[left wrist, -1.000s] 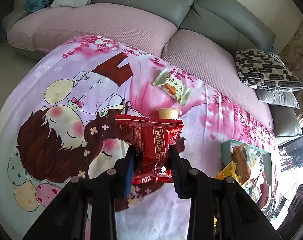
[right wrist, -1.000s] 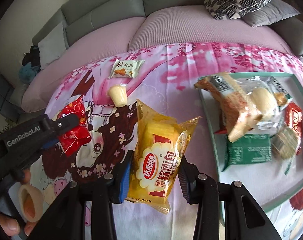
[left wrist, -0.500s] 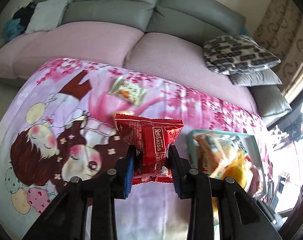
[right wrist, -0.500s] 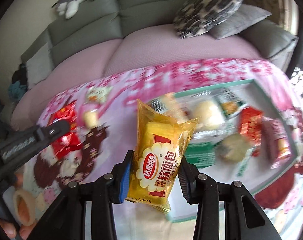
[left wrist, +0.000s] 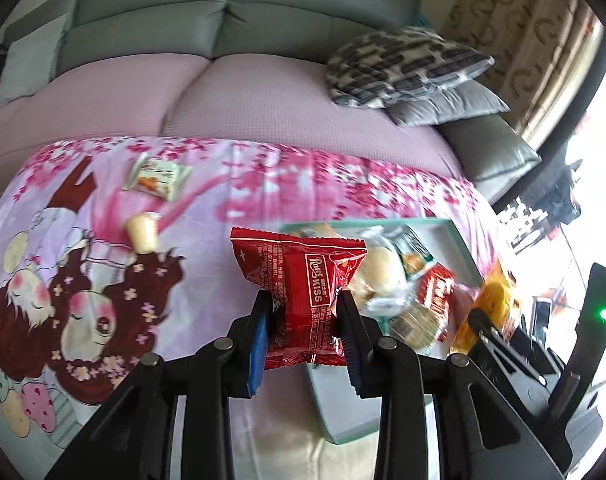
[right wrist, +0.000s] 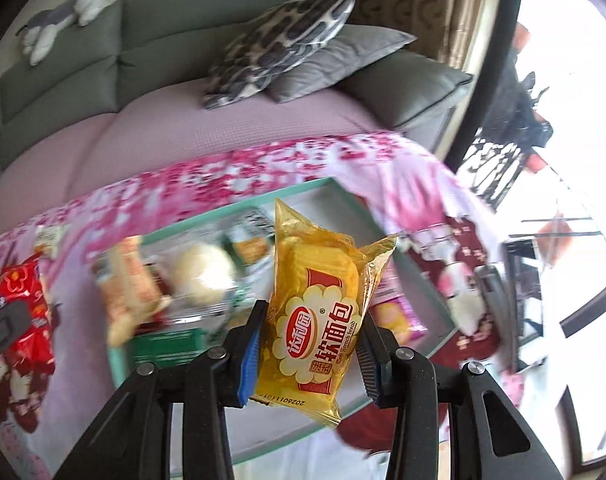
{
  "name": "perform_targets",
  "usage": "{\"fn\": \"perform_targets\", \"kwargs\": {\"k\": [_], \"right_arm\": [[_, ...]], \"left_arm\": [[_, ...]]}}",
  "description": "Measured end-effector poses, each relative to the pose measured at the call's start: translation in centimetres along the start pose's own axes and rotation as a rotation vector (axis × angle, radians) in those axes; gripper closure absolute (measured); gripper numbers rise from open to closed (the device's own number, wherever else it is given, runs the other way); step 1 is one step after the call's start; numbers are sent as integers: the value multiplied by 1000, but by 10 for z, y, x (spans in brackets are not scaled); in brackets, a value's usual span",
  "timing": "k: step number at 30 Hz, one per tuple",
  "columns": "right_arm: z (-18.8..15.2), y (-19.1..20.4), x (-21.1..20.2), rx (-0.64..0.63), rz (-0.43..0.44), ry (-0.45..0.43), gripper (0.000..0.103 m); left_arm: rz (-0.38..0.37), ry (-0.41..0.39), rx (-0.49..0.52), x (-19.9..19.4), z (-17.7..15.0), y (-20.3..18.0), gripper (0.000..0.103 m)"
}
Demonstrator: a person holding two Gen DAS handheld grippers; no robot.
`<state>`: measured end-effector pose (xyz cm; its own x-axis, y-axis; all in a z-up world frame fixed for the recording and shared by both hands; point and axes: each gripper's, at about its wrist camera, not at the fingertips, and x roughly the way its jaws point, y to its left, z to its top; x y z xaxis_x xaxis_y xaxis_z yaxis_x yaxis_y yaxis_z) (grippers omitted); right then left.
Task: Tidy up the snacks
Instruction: 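Carry red pack and yellow bread pack into the tray, open both tools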
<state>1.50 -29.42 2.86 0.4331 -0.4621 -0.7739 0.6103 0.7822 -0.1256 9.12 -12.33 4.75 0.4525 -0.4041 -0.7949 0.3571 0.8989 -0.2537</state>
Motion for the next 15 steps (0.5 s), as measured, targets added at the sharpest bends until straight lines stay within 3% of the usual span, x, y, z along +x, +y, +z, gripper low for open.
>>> {"fn": "perform_targets", "kwargs": {"k": [6, 15], "right_arm": [[2, -18, 10, 27, -29, 10, 59], [0, -24, 20, 48, 3, 26, 59]], "left_arm": [[-13, 40, 85, 13, -12, -35, 69], [3, 81, 178, 29, -28, -64, 69]]}}
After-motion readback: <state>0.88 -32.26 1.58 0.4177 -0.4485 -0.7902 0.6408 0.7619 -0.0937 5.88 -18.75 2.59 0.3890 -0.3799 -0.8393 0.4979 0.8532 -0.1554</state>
